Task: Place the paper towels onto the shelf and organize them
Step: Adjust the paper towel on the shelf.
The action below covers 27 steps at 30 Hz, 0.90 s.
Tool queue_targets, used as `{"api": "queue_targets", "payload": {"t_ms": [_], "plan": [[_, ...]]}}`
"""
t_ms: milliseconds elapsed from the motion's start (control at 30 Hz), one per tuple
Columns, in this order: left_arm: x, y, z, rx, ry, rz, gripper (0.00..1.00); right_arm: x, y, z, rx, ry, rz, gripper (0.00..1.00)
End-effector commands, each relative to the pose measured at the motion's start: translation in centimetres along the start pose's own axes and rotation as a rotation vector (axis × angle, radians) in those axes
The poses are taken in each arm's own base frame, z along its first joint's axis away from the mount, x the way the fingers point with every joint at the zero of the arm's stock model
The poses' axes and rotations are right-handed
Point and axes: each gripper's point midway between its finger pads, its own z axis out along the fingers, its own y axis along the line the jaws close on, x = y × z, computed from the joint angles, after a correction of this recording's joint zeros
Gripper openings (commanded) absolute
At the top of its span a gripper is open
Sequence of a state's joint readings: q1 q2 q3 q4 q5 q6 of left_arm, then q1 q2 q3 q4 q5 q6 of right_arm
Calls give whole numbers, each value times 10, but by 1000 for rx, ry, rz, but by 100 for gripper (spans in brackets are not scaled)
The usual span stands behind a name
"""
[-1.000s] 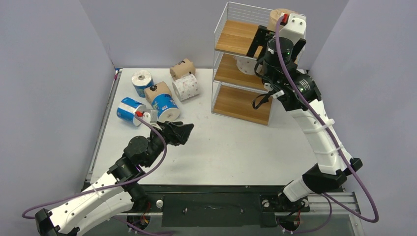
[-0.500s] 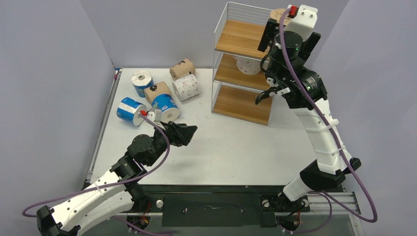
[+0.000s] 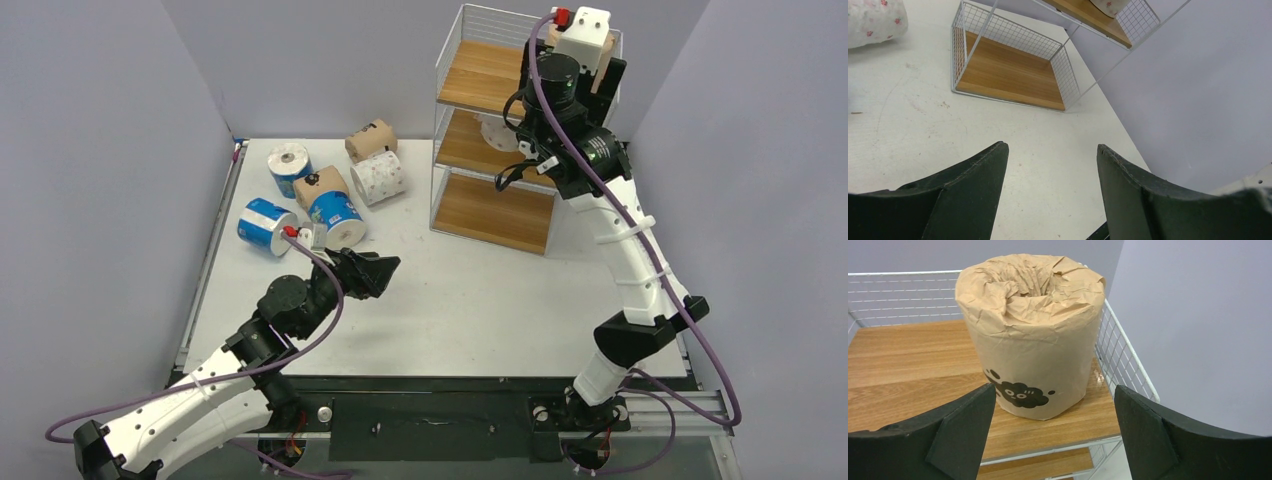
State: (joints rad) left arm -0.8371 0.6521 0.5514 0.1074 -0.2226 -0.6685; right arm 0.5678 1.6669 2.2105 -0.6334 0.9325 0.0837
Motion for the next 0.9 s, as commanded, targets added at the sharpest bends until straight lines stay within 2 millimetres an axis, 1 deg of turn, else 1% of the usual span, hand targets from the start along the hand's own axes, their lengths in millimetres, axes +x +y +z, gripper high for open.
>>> {"api": "queue_targets", "payload": {"t_ms": [0, 167, 367, 567, 867], "plan": [[-2, -4, 1, 20, -10, 7, 63, -13, -18, 7, 84, -31, 16, 83], [0, -4, 1, 20, -2, 8, 64, -6, -20, 20, 115, -23, 0, 80], [6, -2, 2, 18, 16, 7, 63, -3, -22, 31, 152, -28, -1, 77], [7, -2, 4, 19, 23, 13, 63, -4, -22, 36, 174, -44, -6, 76], [10, -2, 6, 18, 33, 24, 64, 2, -29, 49, 238, -37, -47, 76]]}}
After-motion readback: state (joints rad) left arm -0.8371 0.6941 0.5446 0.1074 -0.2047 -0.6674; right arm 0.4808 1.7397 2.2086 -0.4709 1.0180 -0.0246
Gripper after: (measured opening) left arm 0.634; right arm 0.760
